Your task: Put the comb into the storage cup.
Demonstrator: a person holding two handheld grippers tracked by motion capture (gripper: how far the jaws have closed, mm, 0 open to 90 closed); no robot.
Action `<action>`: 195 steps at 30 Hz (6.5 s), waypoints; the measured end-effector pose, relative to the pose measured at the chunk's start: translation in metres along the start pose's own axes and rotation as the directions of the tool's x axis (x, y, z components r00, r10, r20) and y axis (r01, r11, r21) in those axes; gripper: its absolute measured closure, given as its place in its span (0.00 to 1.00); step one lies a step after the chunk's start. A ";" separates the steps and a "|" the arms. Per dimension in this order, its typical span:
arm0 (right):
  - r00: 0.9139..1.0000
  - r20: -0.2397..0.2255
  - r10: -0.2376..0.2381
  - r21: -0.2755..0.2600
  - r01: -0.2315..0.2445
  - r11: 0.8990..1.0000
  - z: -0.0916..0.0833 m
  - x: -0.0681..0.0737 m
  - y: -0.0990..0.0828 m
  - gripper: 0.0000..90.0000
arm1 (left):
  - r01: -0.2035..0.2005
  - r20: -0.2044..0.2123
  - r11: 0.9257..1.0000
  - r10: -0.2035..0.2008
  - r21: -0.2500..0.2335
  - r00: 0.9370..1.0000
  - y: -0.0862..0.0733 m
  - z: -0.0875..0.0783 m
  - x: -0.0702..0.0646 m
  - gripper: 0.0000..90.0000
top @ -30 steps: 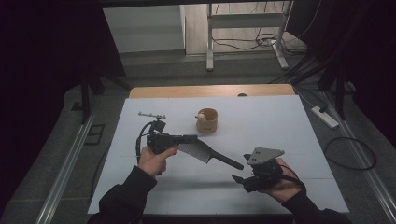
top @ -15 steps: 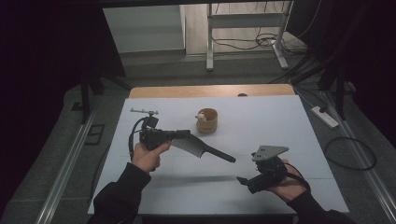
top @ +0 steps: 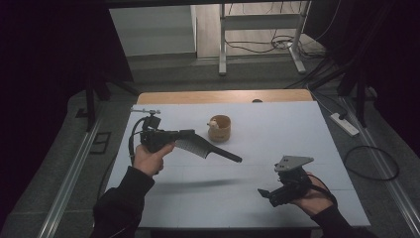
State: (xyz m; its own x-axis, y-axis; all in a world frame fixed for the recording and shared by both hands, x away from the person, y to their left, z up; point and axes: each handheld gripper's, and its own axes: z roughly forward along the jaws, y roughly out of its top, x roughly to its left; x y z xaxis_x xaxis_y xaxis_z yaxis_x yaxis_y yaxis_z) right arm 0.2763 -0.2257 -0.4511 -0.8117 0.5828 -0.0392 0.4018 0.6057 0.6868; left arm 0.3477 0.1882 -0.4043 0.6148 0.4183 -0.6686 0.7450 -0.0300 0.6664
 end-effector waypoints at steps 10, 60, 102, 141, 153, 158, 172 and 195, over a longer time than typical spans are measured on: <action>0.999 0.016 0.043 -0.010 -0.043 0.999 -0.011 -0.011 -0.011 0.00 | -0.021 -0.047 1.000 0.021 -0.009 0.999 0.014 -0.011 -0.003 0.93; 0.966 0.122 0.227 -0.041 -0.224 0.974 -0.051 -0.023 -0.055 0.00 | -0.087 -0.226 0.996 0.080 -0.020 0.971 0.089 -0.025 -0.014 0.93; 0.937 0.157 0.311 -0.080 -0.302 0.950 -0.069 -0.018 -0.076 0.00 | -0.091 -0.322 0.996 0.084 -0.004 0.943 0.118 -0.004 0.000 0.93; 0.934 0.160 0.318 -0.082 -0.308 0.948 -0.070 -0.019 -0.077 0.00 | -0.124 -0.414 0.985 0.165 0.124 0.895 0.130 0.042 0.002 0.93; 0.933 0.157 0.323 -0.085 -0.313 0.946 -0.071 -0.020 -0.078 0.00 | -0.122 -0.437 0.980 0.181 0.160 0.881 0.130 0.055 0.005 0.93; 0.933 0.157 0.325 -0.087 -0.315 0.945 -0.071 -0.020 -0.078 0.00 | -0.118 -0.447 0.979 0.182 0.169 0.876 0.130 0.059 0.007 0.93; 0.934 0.154 0.321 -0.087 -0.311 0.946 -0.071 -0.020 -0.078 0.00 | -0.112 -0.466 0.972 0.199 0.208 0.862 0.129 0.076 0.013 0.93; 0.937 0.147 0.316 -0.086 -0.306 0.948 -0.071 -0.020 -0.078 0.00 | -0.088 -0.467 0.967 0.195 0.241 0.863 0.127 0.091 0.028 0.93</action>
State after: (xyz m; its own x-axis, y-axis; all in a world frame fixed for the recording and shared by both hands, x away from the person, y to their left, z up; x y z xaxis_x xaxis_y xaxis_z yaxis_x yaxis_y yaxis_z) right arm 0.2310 -0.3228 -0.4524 -0.5713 0.8174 0.0733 0.5927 0.3492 0.7258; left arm 0.4833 0.1131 -0.3685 0.5544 0.7790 -0.2928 0.7285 -0.2842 0.6232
